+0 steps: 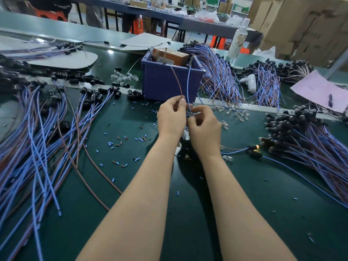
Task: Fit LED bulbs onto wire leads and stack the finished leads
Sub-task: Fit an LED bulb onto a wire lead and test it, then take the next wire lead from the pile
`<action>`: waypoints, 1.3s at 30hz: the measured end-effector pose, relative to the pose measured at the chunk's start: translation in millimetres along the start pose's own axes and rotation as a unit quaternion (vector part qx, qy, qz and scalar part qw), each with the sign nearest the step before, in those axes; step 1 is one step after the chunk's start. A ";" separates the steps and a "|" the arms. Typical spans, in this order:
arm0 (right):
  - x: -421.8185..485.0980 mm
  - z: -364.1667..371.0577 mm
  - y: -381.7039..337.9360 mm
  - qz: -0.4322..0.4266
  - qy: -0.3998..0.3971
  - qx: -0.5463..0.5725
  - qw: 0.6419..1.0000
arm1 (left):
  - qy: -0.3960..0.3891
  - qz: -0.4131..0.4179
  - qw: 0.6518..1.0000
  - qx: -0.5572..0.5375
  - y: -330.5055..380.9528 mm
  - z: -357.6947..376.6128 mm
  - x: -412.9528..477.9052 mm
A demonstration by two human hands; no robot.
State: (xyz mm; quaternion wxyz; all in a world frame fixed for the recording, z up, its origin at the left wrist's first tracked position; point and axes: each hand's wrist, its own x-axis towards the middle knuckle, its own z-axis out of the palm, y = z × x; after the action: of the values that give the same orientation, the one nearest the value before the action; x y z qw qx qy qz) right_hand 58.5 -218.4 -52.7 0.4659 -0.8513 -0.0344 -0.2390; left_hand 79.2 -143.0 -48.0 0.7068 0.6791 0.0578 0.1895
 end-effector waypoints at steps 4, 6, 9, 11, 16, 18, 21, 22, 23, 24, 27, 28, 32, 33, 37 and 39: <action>4.7 -13.5 -7.3 -0.023 -0.062 -0.008 0.998 | -0.014 0.002 0.999 -0.053 14.1 1.5 -1.9; 10.5 -23.1 -8.2 -0.057 -0.095 -0.093 0.989 | -0.013 0.029 0.997 -0.068 22.0 4.3 -2.9; 19.0 -40.1 -12.0 -0.036 -0.115 -0.190 0.974 | -0.030 0.072 0.995 -0.057 37.9 14.0 -6.4; 24.9 -54.9 -15.2 -0.016 -0.105 -0.180 0.978 | -0.054 0.095 0.992 -0.058 48.9 24.4 -13.1; 33.0 -114.4 -15.8 -0.039 0.121 -0.074 0.989 | -0.070 0.089 0.991 0.077 64.0 60.1 -41.3; 29.7 -138.7 -12.6 -0.028 0.193 0.034 0.980 | -0.212 -0.087 0.973 0.012 69.6 84.5 -56.7; 20.3 -173.3 -0.8 0.018 0.288 0.217 0.933 | -0.337 -0.270 0.872 -0.232 81.1 126.8 -76.8; 15.8 -182.6 4.4 0.041 0.314 0.263 0.912 | -0.330 -0.282 0.850 -0.299 85.5 140.2 -81.3; 11.0 -190.4 11.5 0.061 0.340 0.291 0.892 | -0.318 -0.277 0.842 -0.337 87.9 153.1 -84.1; 5.8 -197.6 19.7 0.081 0.366 0.293 0.880 | -0.309 -0.262 0.846 -0.346 88.7 165.2 -87.1; -9.6 -216.9 47.9 0.160 0.416 0.257 0.857 | -0.310 -0.197 0.896 -0.251 84.1 201.8 -101.1; -13.8 -223.1 58.0 0.195 0.424 0.275 0.841 | -0.316 -0.177 0.909 -0.205 79.9 213.1 -107.4; -26.2 -240.0 87.7 0.266 0.429 0.493 0.708 | -0.340 -0.192 0.916 -0.096 43.1 254.4 -125.6; -28.1 -241.7 93.2 0.266 0.435 0.527 0.680 | -0.346 -0.215 0.910 -0.070 32.5 261.7 -127.9; -31.3 -236.7 109.3 0.297 0.424 0.536 0.667 | -0.352 -0.244 0.904 0.017 8.7 264.0 -130.1; -28.9 -229.4 109.1 0.313 0.429 0.443 0.723 | -0.342 -0.148 0.922 0.109 7.1 255.9 -123.8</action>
State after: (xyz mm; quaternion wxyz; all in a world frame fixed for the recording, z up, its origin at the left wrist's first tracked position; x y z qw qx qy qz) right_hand -22.4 -460.9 -46.5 0.8030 -0.3174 0.3355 -0.3767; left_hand 50.6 -425.9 -44.6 0.6251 0.7592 -0.0672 -0.1684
